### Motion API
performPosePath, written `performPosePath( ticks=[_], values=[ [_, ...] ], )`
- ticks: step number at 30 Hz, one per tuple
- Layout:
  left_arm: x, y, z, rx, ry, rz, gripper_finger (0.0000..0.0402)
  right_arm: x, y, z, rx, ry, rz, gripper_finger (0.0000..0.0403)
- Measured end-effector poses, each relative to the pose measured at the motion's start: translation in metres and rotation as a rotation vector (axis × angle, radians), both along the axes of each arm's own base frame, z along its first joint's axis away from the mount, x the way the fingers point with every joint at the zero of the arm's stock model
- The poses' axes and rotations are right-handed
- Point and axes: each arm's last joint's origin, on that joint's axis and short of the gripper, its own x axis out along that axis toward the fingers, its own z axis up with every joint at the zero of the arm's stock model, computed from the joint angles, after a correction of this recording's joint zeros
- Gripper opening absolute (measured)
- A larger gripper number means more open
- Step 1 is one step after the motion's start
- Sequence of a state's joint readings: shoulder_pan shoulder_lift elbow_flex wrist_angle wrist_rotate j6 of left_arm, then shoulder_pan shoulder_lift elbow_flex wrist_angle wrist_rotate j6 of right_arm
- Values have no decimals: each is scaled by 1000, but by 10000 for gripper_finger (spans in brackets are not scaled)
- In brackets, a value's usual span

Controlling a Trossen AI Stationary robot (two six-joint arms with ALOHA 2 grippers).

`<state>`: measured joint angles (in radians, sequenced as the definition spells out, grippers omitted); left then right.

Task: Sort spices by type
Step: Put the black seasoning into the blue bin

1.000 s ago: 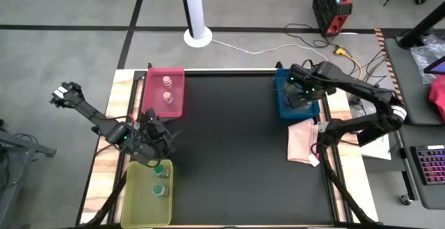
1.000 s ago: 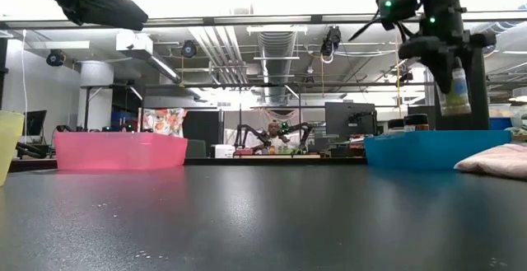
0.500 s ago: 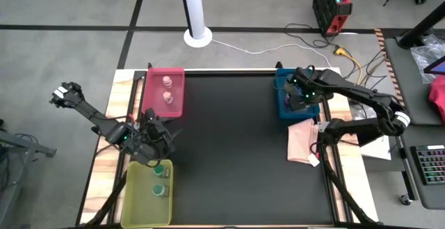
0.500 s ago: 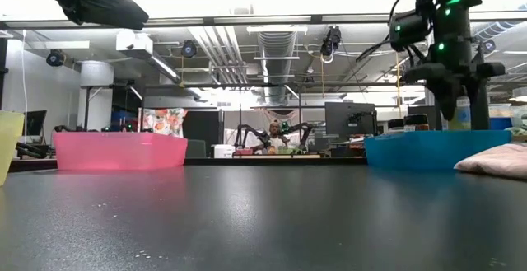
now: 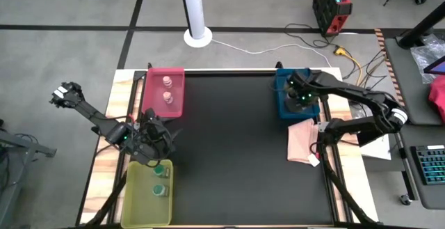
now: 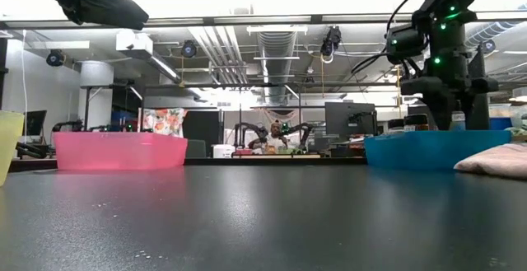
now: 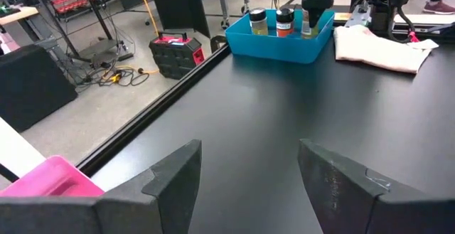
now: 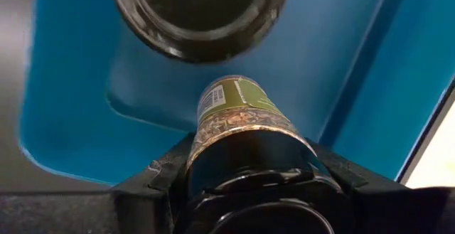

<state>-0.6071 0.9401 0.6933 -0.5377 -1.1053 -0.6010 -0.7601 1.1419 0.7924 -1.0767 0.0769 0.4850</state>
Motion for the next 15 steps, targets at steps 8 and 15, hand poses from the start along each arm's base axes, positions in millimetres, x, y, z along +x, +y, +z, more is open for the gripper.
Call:
performPosePath(
  ticks=[8,15],
  values=[
    [0,0,0,1,0,0,217,-2,2,-5,11,12,19,191],
    [0,0,0,2,-1,2,217,-1,1,-5,3,7,32,197]
  ],
)
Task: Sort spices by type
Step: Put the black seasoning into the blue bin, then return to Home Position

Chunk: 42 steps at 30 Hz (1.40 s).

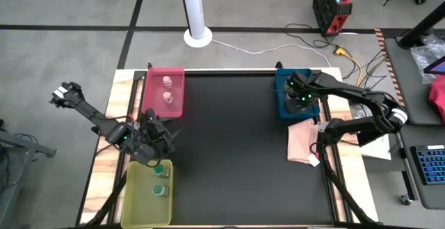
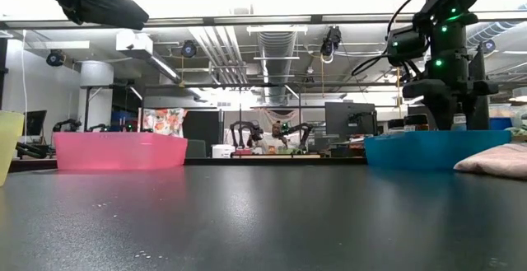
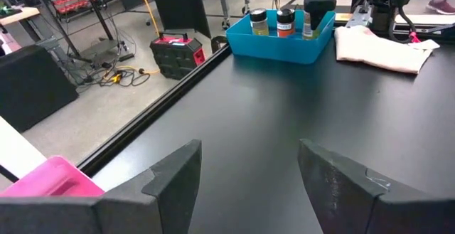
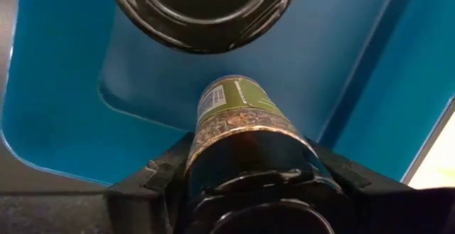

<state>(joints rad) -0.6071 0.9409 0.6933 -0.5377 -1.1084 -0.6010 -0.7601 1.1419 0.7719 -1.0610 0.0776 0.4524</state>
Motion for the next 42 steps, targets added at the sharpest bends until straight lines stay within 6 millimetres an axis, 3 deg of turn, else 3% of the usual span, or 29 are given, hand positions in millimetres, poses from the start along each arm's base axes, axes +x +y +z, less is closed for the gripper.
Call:
performPosePath(
  ticks=[16,22,28,35,42],
  values=[
    [0,0,0,0,0,0,217,2,-2,0,-20,-19,6,281],
    [0,0,0,-2,-2,1,217,5,-4,10,-39,-37,18,299],
    [0,0,0,-6,-4,2,217,9,-8,36,-58,-57,19,311],
    [0,0,0,-6,-4,2,217,9,-7,85,-83,-86,14,302],
    [1,-2,-1,-54,9,-40,217,17,20,136,-281,-338,148,285]
  ],
)
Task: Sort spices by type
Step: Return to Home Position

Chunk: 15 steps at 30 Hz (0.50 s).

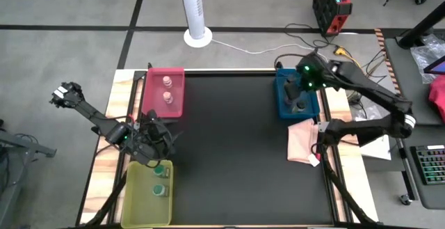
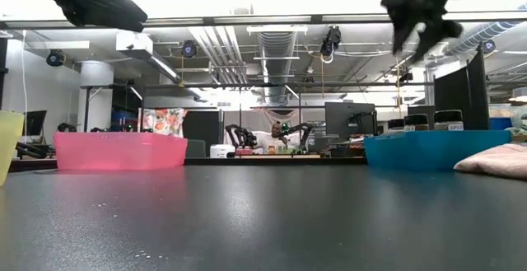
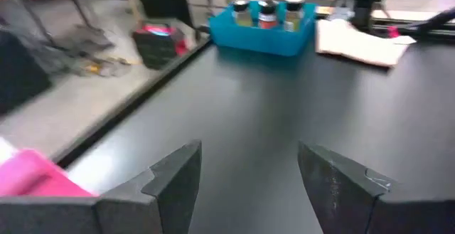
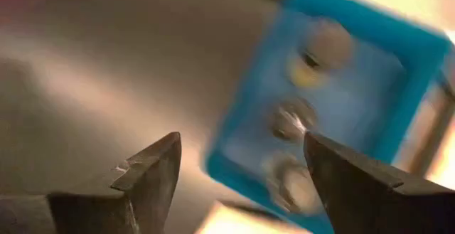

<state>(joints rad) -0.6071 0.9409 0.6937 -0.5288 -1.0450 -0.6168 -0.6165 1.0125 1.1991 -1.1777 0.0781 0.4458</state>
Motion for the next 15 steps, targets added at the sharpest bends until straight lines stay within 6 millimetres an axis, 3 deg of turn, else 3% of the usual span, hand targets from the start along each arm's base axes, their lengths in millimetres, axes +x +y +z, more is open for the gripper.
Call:
performPosePath(
  ticks=[7,12,15],
  values=[
    [7,-8,5,-60,14,-170,217,23,53,27,-209,-350,356,267],
    [21,-21,33,68,-128,-496,217,56,100,26,-343,-611,681,258],
    [24,-22,46,172,-216,-658,217,73,125,19,-430,-682,811,251]
  ],
)
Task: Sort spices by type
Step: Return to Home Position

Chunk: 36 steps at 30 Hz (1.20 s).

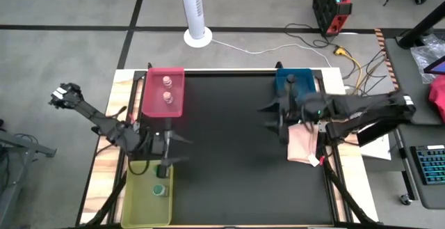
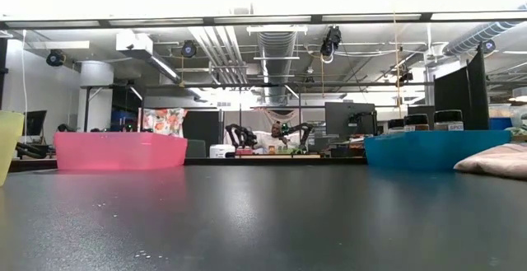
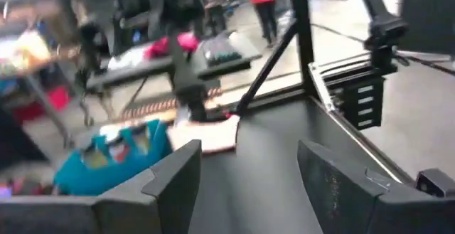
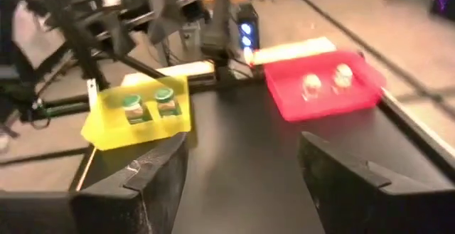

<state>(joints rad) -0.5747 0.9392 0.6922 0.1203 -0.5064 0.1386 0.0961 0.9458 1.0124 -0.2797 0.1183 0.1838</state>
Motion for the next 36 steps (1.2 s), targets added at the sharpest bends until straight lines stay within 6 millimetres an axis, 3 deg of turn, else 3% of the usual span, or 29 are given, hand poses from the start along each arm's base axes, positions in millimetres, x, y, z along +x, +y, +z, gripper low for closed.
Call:
performPosePath(
  ticks=[4,14,20,24,36],
  values=[
    [-3,16,7,55,-47,23,217,16,19,-7,-158,-18,-21,243],
    [-23,89,12,-57,-113,-115,217,27,21,-1,-385,-74,17,228],
    [-52,92,8,-39,-143,-103,217,23,16,-9,-406,-74,21,232],
    [-68,93,1,-37,-171,-97,217,22,9,-17,-394,-135,129,232],
    [-100,96,-20,-62,-248,-38,217,11,-7,-23,-381,-189,111,224]
  ],
)
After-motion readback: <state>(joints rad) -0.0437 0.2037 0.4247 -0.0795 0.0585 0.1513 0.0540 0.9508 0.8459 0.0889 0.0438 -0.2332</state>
